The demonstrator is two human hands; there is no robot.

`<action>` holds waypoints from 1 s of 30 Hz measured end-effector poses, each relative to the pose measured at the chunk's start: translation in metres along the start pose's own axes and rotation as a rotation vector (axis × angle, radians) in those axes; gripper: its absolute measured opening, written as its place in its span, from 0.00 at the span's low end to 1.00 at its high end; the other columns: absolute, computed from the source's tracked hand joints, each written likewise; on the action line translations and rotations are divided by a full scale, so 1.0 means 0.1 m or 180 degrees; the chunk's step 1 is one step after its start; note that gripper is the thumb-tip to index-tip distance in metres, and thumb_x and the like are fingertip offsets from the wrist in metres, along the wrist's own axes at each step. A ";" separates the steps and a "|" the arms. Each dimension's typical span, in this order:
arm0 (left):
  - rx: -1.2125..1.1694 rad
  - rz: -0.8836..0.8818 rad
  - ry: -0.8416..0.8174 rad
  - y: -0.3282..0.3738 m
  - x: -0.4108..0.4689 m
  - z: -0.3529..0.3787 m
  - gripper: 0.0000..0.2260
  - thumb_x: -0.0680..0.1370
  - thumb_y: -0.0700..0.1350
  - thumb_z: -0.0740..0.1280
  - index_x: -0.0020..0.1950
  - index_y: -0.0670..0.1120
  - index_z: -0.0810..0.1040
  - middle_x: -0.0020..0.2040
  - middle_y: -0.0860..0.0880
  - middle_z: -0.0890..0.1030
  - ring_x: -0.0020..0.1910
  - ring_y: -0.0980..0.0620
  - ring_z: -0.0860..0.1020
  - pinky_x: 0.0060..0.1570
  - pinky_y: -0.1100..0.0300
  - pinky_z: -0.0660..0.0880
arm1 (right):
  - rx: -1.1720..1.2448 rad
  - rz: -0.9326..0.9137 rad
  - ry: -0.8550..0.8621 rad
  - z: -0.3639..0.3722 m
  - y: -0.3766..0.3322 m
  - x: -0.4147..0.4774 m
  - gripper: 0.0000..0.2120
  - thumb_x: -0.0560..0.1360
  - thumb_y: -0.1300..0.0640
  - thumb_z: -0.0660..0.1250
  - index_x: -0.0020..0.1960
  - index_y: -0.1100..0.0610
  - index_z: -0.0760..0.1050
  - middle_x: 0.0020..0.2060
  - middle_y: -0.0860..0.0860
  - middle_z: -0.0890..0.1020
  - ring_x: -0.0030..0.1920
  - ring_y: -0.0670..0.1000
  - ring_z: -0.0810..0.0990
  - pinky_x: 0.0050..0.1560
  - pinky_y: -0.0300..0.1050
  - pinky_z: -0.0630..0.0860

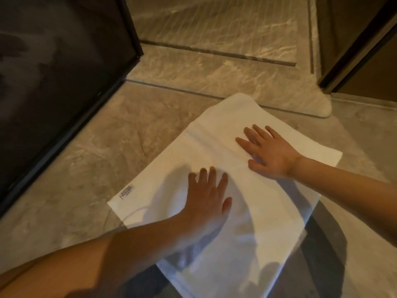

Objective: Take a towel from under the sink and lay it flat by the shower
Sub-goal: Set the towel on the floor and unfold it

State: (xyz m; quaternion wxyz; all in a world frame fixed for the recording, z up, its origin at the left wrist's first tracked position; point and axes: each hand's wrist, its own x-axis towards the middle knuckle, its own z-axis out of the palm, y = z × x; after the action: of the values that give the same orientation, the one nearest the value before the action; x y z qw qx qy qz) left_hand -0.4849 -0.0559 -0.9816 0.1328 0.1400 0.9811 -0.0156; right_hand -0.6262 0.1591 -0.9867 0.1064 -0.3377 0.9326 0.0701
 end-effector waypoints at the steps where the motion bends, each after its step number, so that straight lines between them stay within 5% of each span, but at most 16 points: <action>1: 0.0046 0.0182 0.0205 -0.11 0.02 -0.02 0.29 0.81 0.59 0.49 0.79 0.49 0.53 0.79 0.40 0.55 0.75 0.37 0.56 0.70 0.37 0.52 | 0.0340 0.0341 0.0209 -0.01 -0.16 -0.05 0.33 0.79 0.39 0.45 0.81 0.50 0.46 0.79 0.58 0.51 0.79 0.59 0.49 0.76 0.57 0.48; 3: 0.0191 0.0650 0.0451 -0.36 0.06 0.02 0.27 0.81 0.58 0.49 0.79 0.51 0.57 0.80 0.45 0.55 0.78 0.40 0.54 0.73 0.36 0.48 | 0.0988 0.0914 0.0413 0.03 -0.51 -0.18 0.34 0.78 0.39 0.42 0.80 0.52 0.50 0.79 0.58 0.55 0.78 0.61 0.51 0.74 0.60 0.52; 6: 0.0164 0.0837 0.0281 -0.73 0.08 0.20 0.27 0.81 0.59 0.44 0.80 0.56 0.51 0.81 0.49 0.48 0.79 0.44 0.45 0.74 0.37 0.44 | 0.0974 0.1028 0.0181 0.17 -0.90 -0.25 0.34 0.77 0.37 0.37 0.80 0.49 0.43 0.80 0.56 0.49 0.78 0.63 0.46 0.74 0.64 0.49; 17: -0.0339 -0.0296 0.0415 -1.62 -0.28 0.51 0.26 0.82 0.61 0.42 0.79 0.60 0.42 0.81 0.52 0.45 0.79 0.49 0.40 0.73 0.39 0.39 | 0.0706 0.0106 0.0410 0.06 -1.41 0.81 0.30 0.81 0.40 0.46 0.80 0.47 0.48 0.79 0.56 0.53 0.78 0.63 0.48 0.75 0.65 0.46; 30: -0.0287 -0.0977 0.0263 -2.25 -0.59 0.51 0.27 0.81 0.62 0.40 0.80 0.57 0.40 0.81 0.49 0.43 0.79 0.44 0.41 0.73 0.35 0.42 | 0.0454 -0.0470 0.0298 -0.24 -1.93 1.68 0.30 0.80 0.38 0.45 0.80 0.43 0.42 0.80 0.51 0.48 0.79 0.58 0.45 0.76 0.62 0.43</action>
State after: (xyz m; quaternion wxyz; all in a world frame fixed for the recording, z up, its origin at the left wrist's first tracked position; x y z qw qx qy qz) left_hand -0.4802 -0.2908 -1.0166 0.0946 -0.0172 0.9953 0.0141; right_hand -0.6311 -0.0956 -1.0161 0.0914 -0.4000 0.9117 -0.0203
